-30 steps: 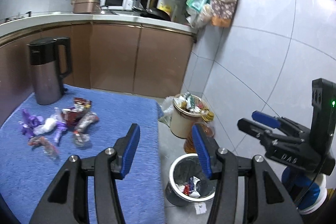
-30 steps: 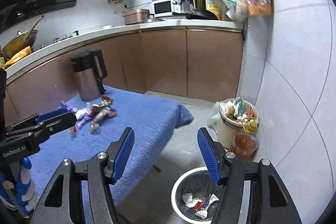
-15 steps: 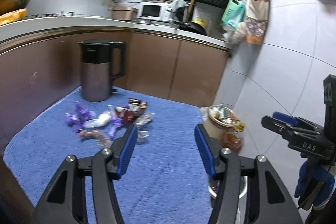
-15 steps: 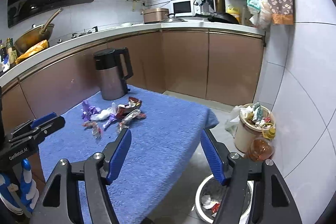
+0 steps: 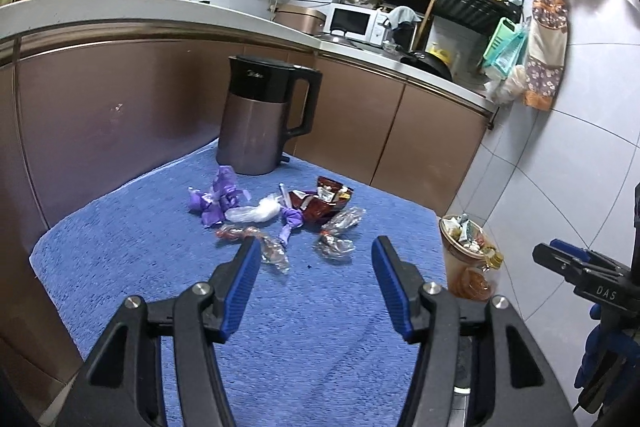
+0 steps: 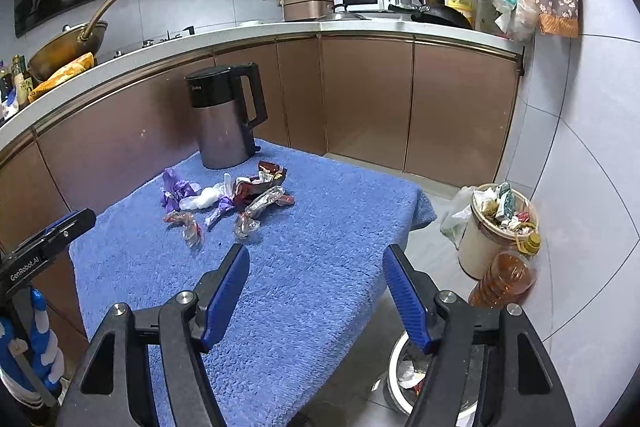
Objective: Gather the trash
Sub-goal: 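Return both open grippers over the table toward the wrapper pile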
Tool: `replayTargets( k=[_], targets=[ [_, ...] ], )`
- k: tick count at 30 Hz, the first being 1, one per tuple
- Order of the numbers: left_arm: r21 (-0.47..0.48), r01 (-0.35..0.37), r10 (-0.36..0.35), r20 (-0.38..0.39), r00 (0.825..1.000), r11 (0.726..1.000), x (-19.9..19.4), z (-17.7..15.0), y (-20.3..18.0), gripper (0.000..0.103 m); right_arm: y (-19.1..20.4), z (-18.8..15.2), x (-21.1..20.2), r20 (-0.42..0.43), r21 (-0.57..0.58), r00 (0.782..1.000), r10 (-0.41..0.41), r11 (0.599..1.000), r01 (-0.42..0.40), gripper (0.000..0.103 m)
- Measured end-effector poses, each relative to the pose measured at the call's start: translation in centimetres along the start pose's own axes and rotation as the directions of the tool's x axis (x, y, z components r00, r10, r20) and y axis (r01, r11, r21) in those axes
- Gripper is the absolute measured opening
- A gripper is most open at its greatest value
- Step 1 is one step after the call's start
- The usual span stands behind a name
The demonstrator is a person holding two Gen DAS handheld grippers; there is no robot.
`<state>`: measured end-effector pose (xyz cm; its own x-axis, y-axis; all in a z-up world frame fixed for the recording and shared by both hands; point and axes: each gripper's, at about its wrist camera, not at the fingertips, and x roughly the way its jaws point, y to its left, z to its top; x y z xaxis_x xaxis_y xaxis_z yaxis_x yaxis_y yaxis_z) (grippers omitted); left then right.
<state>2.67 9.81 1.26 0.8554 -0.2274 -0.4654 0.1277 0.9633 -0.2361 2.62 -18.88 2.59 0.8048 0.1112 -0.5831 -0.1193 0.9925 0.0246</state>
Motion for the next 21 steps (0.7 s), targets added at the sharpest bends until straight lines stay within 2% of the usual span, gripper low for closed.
replayTargets(
  k=[13, 21],
  targets=[
    [-0.044, 0.009, -0.011, -0.062, 0.998, 0.999, 2.8, -0.8, 1.9, 0.056, 0.9, 0.1, 2.8, -0.06, -0.023, 0.998, -0.025, 0.999, 0.024, 0.067],
    [-0.076, -0.016, 0.007, -0.112, 0.994, 0.997, 5.4, -1.1, 3.9, 0.056, 1.9, 0.7, 5.7, -0.102, -0.052, 0.995, -0.013, 0.999, 0.008, 0.067]
  ],
)
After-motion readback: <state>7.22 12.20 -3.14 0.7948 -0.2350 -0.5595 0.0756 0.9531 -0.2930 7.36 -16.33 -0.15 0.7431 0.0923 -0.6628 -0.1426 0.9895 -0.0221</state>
